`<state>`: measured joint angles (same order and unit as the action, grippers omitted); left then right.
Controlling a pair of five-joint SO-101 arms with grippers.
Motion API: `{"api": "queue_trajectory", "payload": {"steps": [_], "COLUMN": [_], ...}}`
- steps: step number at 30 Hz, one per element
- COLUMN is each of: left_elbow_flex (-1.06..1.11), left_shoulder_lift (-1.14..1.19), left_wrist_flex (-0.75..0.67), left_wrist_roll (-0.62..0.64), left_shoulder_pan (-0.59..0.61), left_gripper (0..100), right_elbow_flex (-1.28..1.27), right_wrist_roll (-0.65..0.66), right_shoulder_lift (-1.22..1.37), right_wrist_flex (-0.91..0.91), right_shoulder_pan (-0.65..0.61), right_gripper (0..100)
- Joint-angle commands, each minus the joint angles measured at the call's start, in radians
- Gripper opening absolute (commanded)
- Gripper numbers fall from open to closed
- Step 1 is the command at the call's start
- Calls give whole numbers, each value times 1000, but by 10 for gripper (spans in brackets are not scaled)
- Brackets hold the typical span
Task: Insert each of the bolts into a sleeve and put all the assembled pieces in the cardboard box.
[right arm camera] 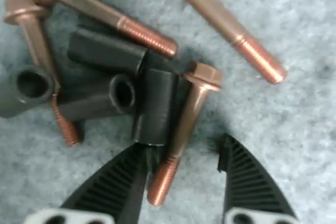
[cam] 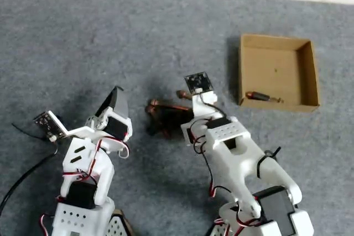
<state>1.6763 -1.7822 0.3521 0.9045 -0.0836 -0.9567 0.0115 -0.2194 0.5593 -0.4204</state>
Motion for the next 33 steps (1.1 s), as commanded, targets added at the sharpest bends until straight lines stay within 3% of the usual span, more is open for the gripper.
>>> {"api": "queue_trajectory", "payload": {"steps": [1, 8, 13, 33], "left_elbow_flex": [21, 21, 21, 21], "left_shoulder_lift": [-1, -1, -1, -2], "left_wrist_flex": [-5, -5, -5, -5], "left_wrist_roll": [9, 9, 9, 9], "left_shoulder_pan": [7, 7, 7, 5], "left_gripper": [10, 10, 10, 10], "right_elbow_flex": [27, 16, -45, 191], "right_wrist_roll": [-3, 0, 3, 3], "right_shoulder_lift": [-81, -375, -493, 87], "right_wrist_flex": [-2, 94, 90, 59], "right_shoulder_pan": [22, -96, -108, -68], "right_gripper": [188, 188, 188, 188]}}
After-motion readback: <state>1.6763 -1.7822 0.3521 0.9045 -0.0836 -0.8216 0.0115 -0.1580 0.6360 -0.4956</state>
